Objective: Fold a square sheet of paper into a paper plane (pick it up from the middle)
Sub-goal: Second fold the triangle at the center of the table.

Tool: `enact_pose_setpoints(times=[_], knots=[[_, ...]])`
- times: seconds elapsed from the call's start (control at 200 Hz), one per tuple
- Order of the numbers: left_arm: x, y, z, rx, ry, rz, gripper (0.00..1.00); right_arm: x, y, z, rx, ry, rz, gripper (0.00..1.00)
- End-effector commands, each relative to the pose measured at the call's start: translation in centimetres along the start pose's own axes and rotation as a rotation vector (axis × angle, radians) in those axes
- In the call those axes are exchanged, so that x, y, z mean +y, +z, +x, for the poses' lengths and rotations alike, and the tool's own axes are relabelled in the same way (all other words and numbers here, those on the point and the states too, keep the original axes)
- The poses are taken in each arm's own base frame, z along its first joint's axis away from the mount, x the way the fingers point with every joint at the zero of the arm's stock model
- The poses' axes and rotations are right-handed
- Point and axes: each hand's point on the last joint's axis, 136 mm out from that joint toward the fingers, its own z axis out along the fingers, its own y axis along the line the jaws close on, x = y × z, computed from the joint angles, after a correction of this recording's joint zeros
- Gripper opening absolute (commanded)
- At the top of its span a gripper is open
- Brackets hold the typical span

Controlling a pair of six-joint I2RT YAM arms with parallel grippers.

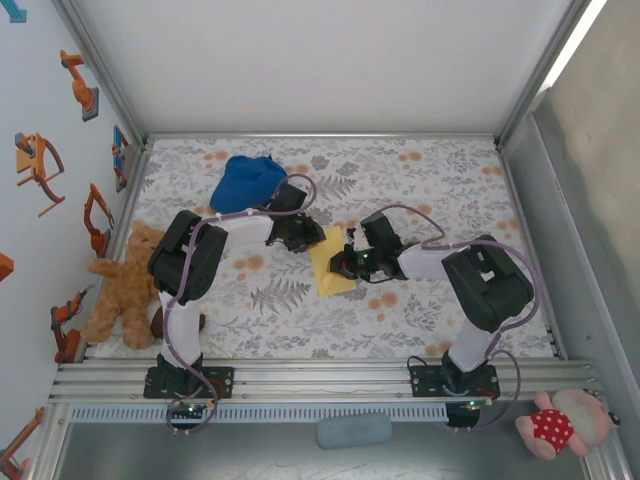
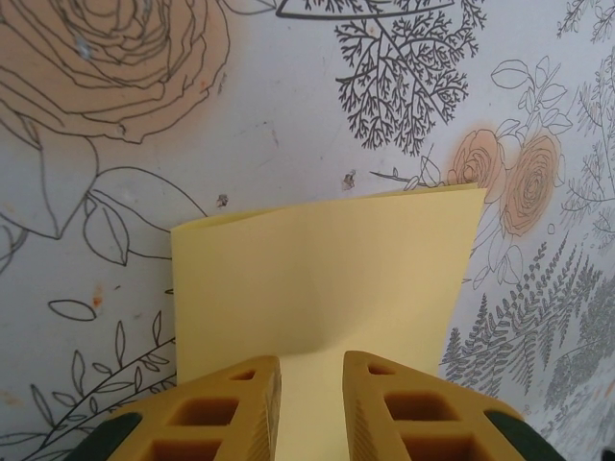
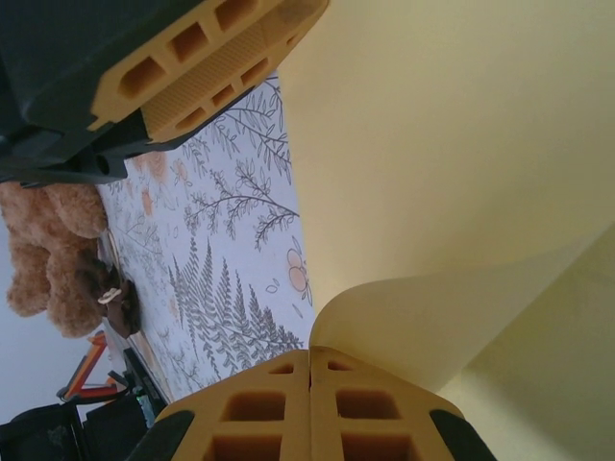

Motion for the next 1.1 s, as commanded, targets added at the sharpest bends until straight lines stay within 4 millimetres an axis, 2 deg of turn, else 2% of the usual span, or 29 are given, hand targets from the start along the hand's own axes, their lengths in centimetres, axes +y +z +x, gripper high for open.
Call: enact_pose_setpoints(times=[0.0, 0.315, 1.097], knots=[[2.1, 1.1, 1.1, 0.041, -0.018, -0.060, 0.25, 1.3, 0.5, -1.4, -0.034, -0.019, -0.032, 0.00], [2.2, 1.0, 1.2, 0.042, -0.020, -0.063, 0.25, 1.0, 1.7, -1.7, -0.025, -0.017, -0.017, 0.00], [2.2, 1.0, 1.3, 0.045, -0.020, -0.062, 0.25, 0.3, 2.1, -1.9, -0.033, -0.003, -0.006, 0.00]])
